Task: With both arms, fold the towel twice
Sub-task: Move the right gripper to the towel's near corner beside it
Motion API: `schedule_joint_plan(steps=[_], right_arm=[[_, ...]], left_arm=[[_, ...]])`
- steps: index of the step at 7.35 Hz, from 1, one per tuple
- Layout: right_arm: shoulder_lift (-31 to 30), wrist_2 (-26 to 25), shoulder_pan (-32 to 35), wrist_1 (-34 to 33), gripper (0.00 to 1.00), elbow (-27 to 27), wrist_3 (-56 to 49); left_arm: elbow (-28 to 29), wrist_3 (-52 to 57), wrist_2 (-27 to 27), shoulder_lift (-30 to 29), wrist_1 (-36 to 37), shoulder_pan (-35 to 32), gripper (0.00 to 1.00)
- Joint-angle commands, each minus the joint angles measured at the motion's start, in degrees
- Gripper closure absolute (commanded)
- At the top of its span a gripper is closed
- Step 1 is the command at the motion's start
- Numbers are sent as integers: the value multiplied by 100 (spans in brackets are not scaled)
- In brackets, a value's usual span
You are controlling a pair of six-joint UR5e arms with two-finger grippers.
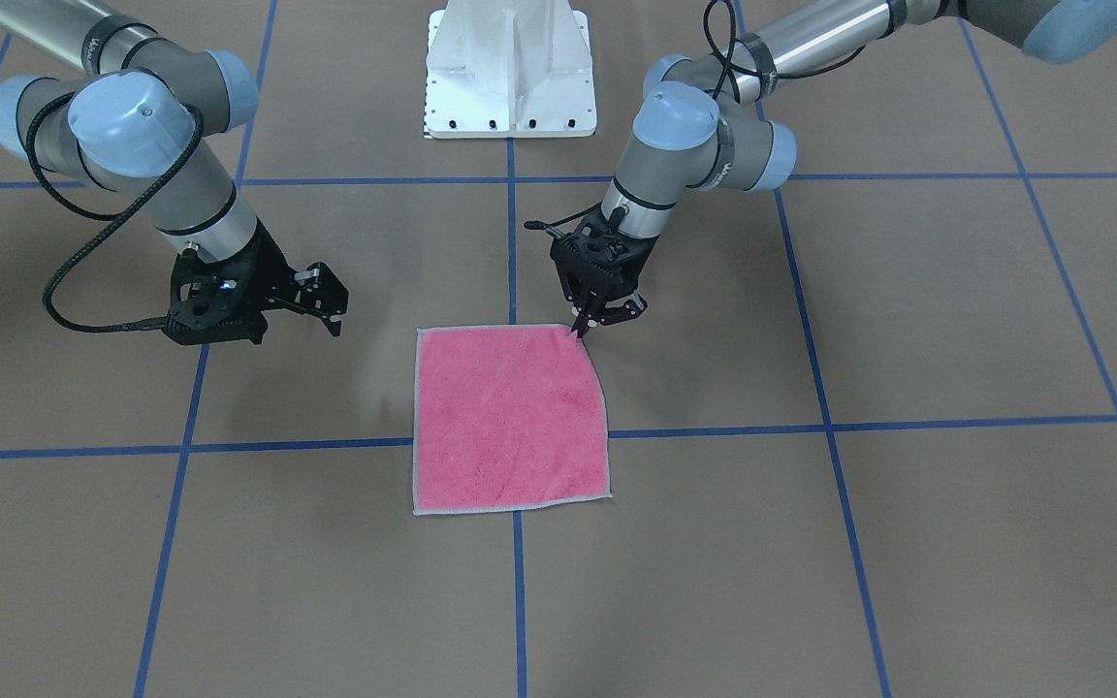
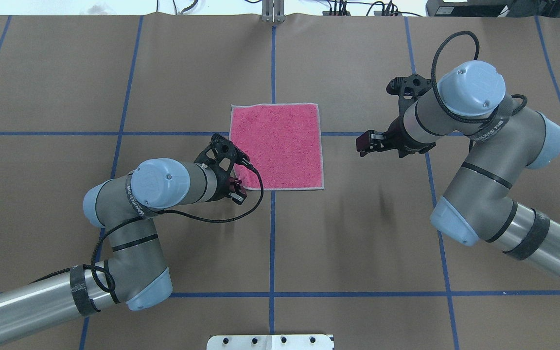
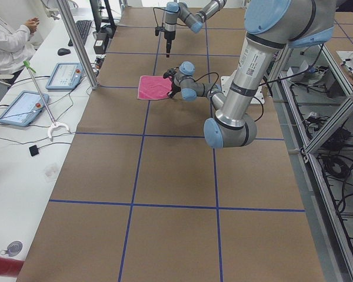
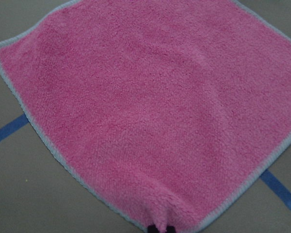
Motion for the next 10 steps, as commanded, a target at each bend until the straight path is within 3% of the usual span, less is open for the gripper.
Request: schedule_joint_plan(steps=[1, 3, 5, 6, 8, 10], right_arm=[[-3, 0, -114, 2, 1, 1, 320], [111, -717, -726, 11, 1, 36, 1400], [452, -1543, -1446, -7, 1, 54, 1308], [558, -2130, -1659, -7, 7, 45, 751], [559, -2250, -1670, -7, 21, 54, -244], [507, -2452, -1705, 315, 27, -33, -1377]], left_arm=[[-34, -43, -1, 6, -2, -8, 92], [-34, -61, -1, 6, -2, -8, 91], [-35, -61, 8, 6, -2, -8, 92], [-43, -61, -1, 6, -2, -8, 95], [-43, -61, -1, 6, -10, -8, 100], [-43, -61, -1, 6, -11, -8, 100]])
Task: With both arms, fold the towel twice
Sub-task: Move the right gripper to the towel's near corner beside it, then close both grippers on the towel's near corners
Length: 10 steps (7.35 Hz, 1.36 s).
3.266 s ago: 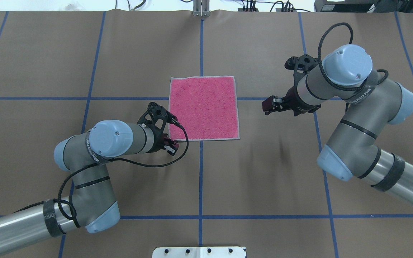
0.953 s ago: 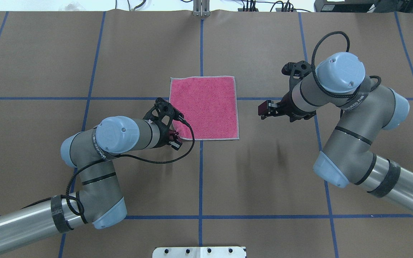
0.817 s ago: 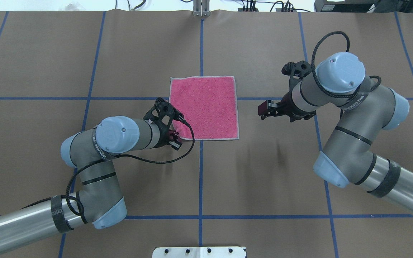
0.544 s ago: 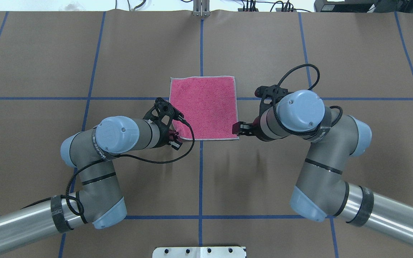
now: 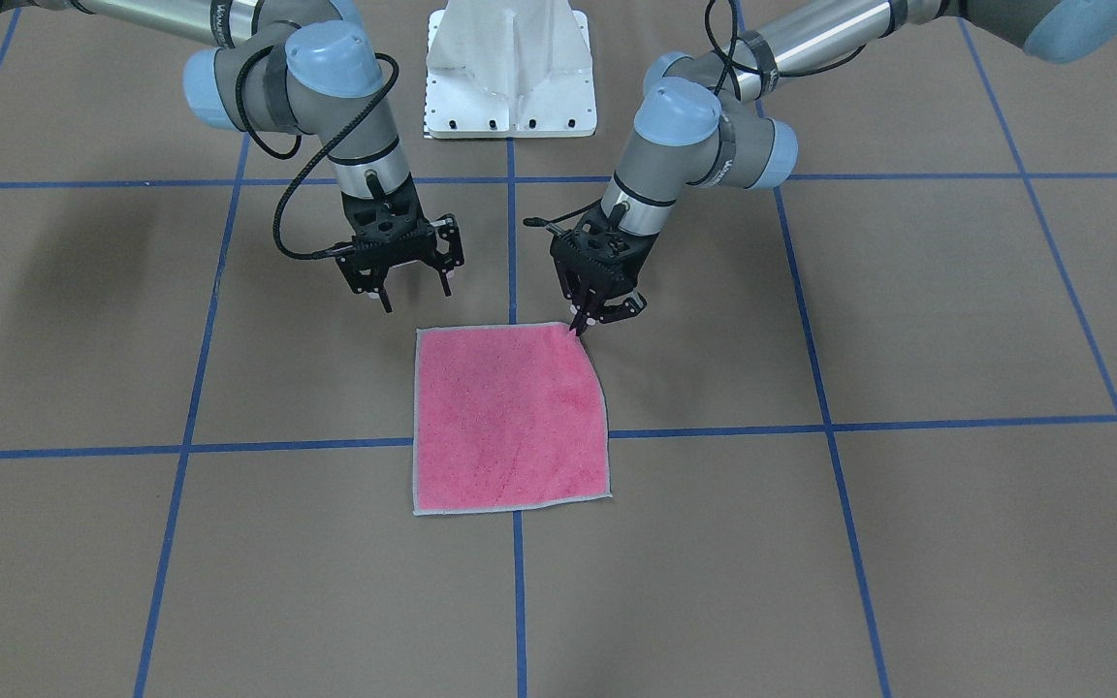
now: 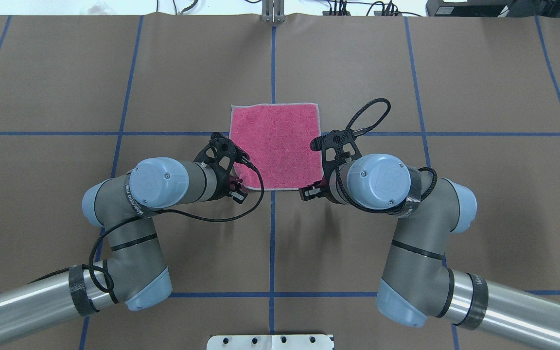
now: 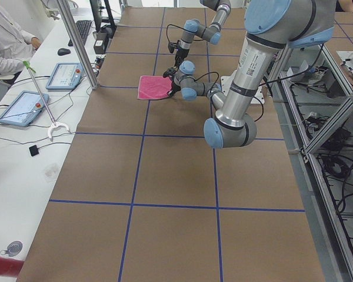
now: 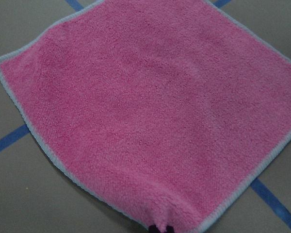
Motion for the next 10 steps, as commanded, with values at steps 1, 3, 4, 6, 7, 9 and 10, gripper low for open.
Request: schedule_joint_plan(steps=[1, 3, 4, 6, 7, 9, 10], right_arm=[[-180, -130, -52, 1267, 29, -455, -751], [-173, -139, -61, 2094, 37, -959, -761], [-173, -139, -52, 1955, 45, -960, -726], [-164, -200, -17, 1761, 52, -925, -577], [-155, -236, -8, 1752, 55, -925, -350], [-147, -280, -17, 1743, 59, -942, -260], [-147, -280, -17, 1717, 60, -951, -260]], left_arm=[[0, 0, 0, -9, -10, 0, 100], [0, -9, 0, -9, -10, 0, 100], [0, -9, 0, 0, -10, 0, 100], [0, -9, 0, -9, -10, 0, 99], [0, -9, 0, -9, -10, 0, 99], [0, -9, 0, -9, -10, 0, 99], [0, 0, 0, 0, -10, 0, 99]])
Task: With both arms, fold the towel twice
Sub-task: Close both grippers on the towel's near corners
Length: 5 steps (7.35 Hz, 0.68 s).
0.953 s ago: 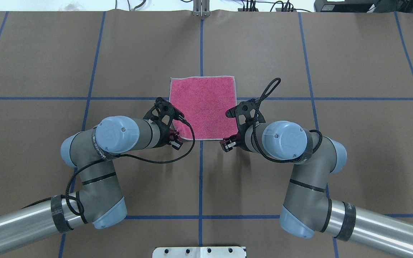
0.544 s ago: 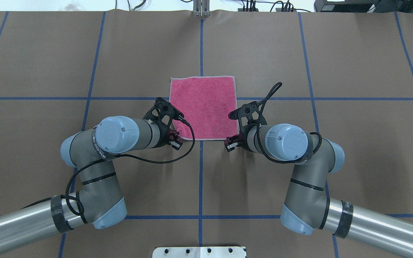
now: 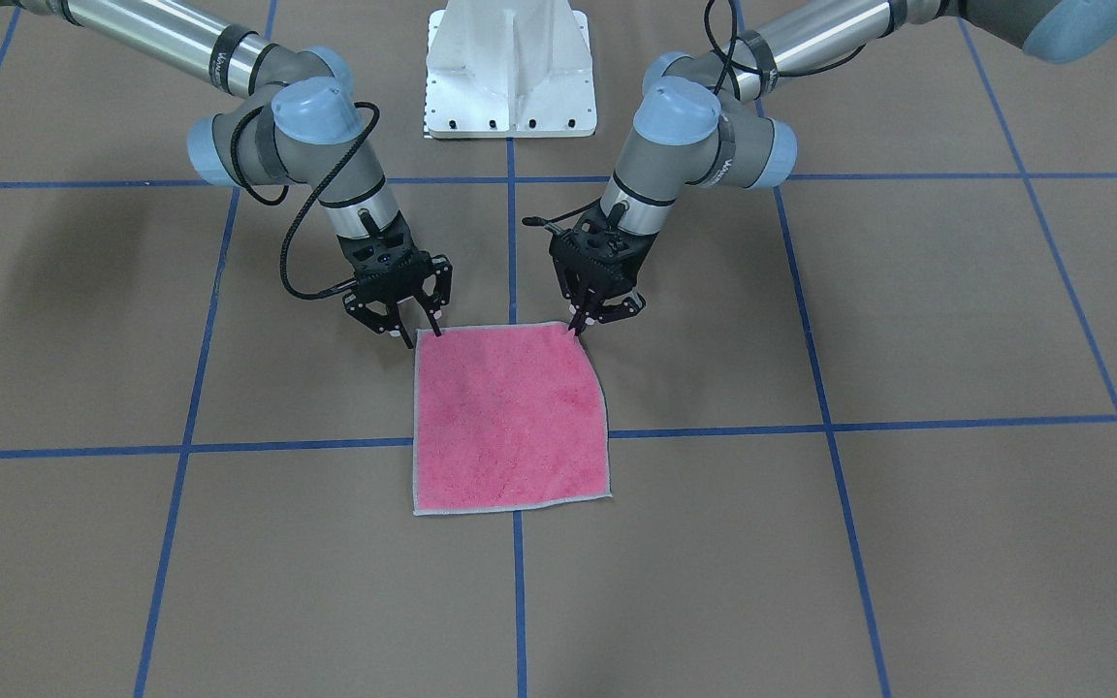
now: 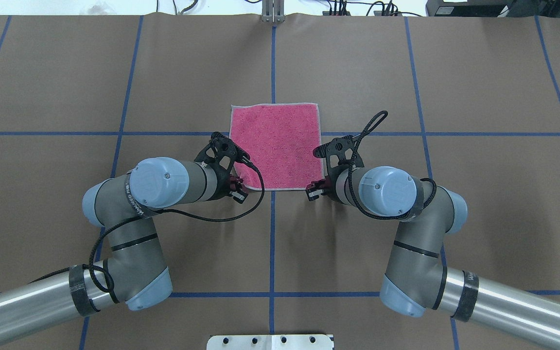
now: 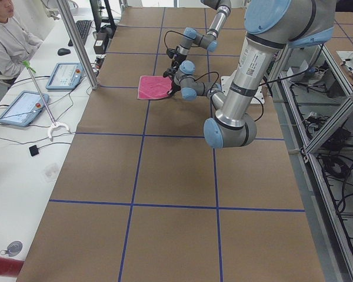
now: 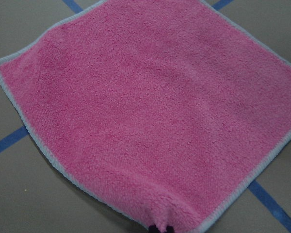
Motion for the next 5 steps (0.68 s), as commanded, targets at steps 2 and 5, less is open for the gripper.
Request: schedule_joint_plan(steps=[2, 5], right_arm=[[11, -12, -9, -67, 65, -2, 17], [2, -3, -9, -76, 66, 16, 17]], left_arm=[[9, 7, 0, 7, 0, 9, 99], [0, -2, 0, 7, 0, 0, 99]])
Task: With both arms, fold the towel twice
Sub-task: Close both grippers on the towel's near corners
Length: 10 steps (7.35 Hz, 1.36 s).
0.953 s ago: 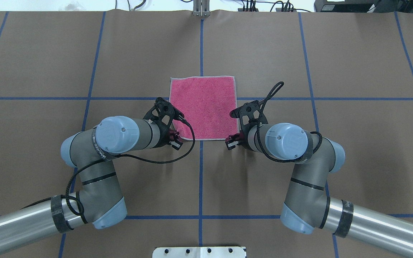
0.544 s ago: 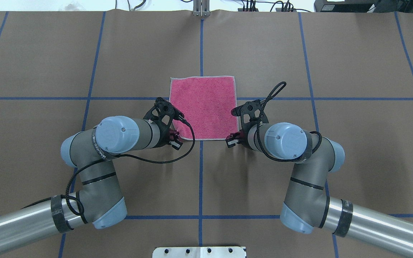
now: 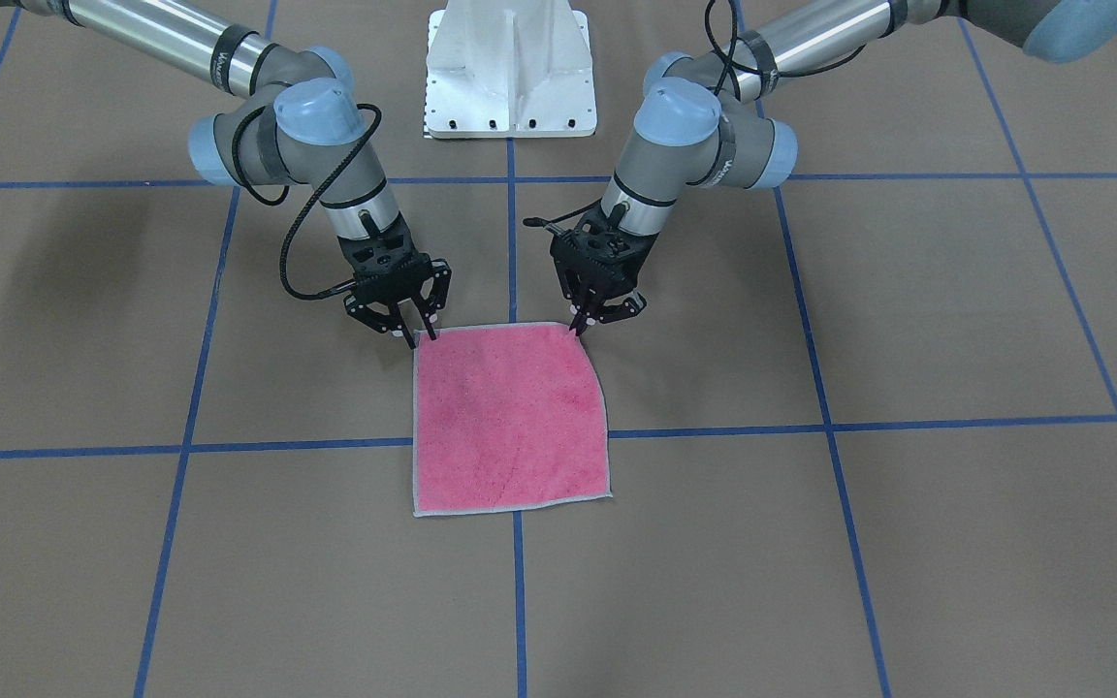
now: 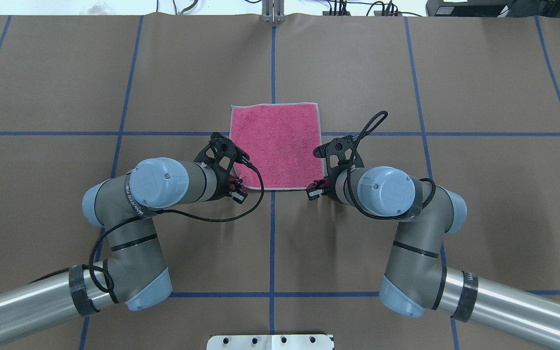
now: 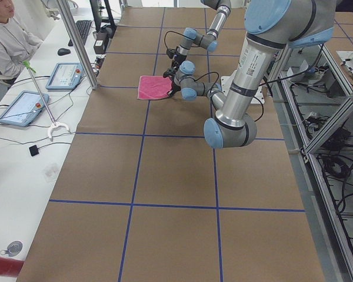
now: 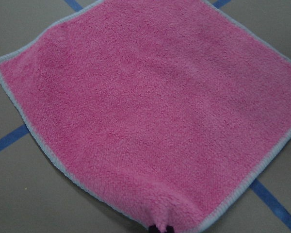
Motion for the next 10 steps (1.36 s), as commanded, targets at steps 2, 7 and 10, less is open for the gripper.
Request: schedule_joint_plan(steps=[2, 7, 10], right_arm=[[-16, 2, 0, -4, 65, 20, -1], [1, 2, -9, -4, 54, 29, -1], [1, 2, -9, -13, 63, 29, -1]], left_arm=[[-6, -1, 0, 0, 0, -2, 99], [2, -1, 0, 0, 0, -2, 99], [2, -1, 0, 0, 0, -2, 99]])
